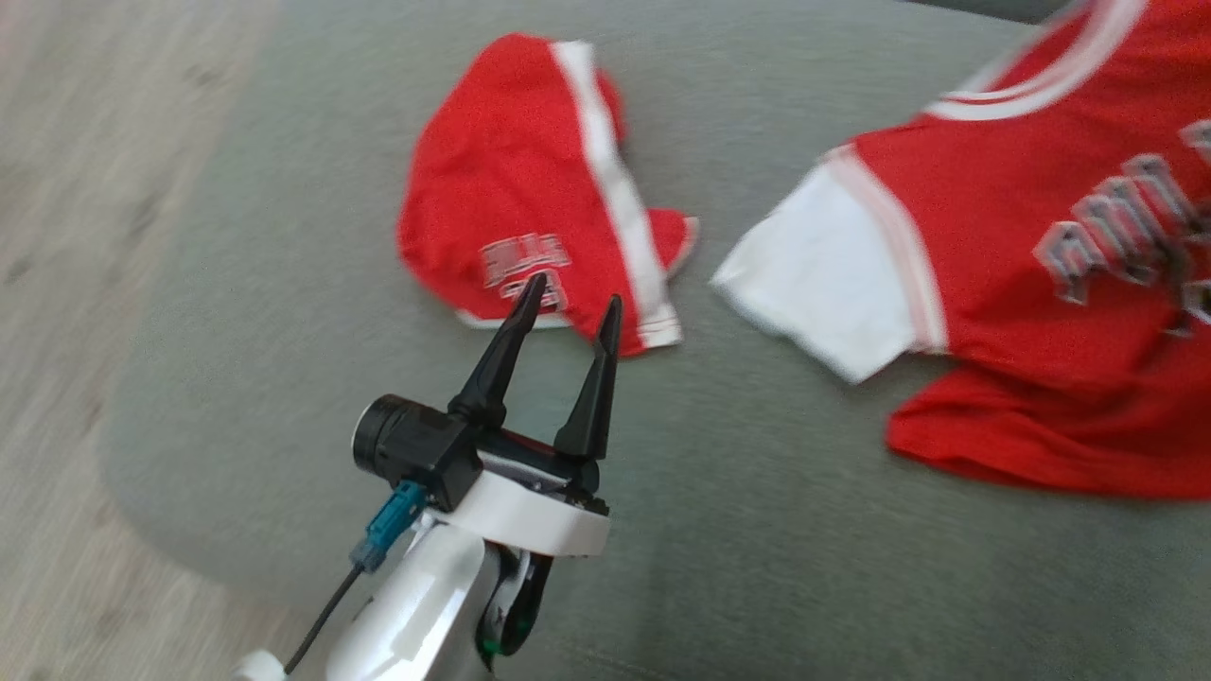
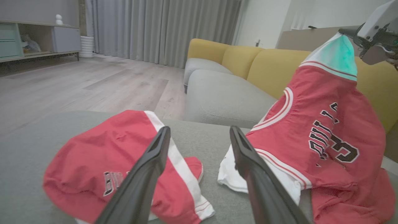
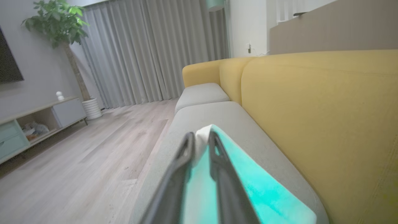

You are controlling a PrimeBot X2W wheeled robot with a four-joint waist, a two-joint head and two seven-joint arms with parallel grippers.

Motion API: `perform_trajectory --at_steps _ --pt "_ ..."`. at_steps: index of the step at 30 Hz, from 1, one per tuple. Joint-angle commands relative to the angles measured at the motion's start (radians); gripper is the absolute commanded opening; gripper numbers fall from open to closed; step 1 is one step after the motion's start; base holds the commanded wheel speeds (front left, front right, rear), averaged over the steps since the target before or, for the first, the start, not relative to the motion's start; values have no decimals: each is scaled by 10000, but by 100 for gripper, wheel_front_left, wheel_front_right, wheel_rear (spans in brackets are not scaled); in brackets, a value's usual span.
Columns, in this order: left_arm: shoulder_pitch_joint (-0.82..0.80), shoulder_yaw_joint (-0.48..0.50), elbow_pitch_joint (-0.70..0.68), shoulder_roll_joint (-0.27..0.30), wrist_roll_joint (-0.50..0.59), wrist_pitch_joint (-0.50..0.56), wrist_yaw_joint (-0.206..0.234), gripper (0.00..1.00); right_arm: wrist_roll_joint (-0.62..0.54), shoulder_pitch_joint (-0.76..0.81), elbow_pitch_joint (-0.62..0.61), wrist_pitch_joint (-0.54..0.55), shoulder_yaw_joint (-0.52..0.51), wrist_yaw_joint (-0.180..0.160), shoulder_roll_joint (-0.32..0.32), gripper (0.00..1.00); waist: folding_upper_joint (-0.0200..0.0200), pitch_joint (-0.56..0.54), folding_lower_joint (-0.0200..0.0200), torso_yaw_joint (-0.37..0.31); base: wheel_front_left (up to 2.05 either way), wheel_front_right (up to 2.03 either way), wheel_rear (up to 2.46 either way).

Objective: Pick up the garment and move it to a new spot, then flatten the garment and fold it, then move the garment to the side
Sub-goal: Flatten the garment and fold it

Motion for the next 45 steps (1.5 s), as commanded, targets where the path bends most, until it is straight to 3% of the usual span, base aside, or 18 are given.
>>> perform_trajectory --at_steps 1,4,8,14,19,23,29,36,40,45 --pt "-266 228 -378 22 -64 -65 102 100 -334 -608 -81 -343 -145 -7 -29 100 0 419 -2 798 0 0 0" --pt "-207 254 -401 22 -105 -65 204 100 -1077 -972 699 -944 -661 -7 86 100 0 396 -2 826 0 0 0" --pt "-177 500 -381 22 -15 -65 273 100 -1469 -932 1600 -1711 -544 -7 445 100 0 233 -2 445 0 0 0" --pt "-147 999 -260 22 331 -65 154 100 -991 -287 2451 -3112 251 -7 1135 100 0 -329 -2 -573 0 0 0" --pt "66 1479 -128 22 580 -65 27 100 -139 878 2421 -3697 1469 -7 1594 100 0 -980 -2 -1473 0 0 0" --pt "484 2025 -108 34 778 -65 -58 100 485 2387 1489 -3842 2792 -7 1786 100 0 -1450 -2 -2315 0 0 0" --pt "933 2609 -152 44 1102 -65 -207 100 1804 5650 -1074 -3838 4523 -7 1822 100 0 -1823 -2 -3096 0 0 0" --pt "1239 2838 -73 28 1152 -65 -381 100 2969 9406 -4015 -3367 4914 -7 1824 100 0 -1834 -2 -3400 0 0 0" --pt "1333 2911 129 25 1125 -65 -436 100 3381 10645 -4686 -3378 4908 -7 1825 100 0 -1837 -2 -3412 0 0 0" --pt "1361 2834 286 24 1110 -65 -510 100 3565 11121 -4874 -3468 4955 -7 1825 100 0 -1907 -2 -3293 0 0 0"
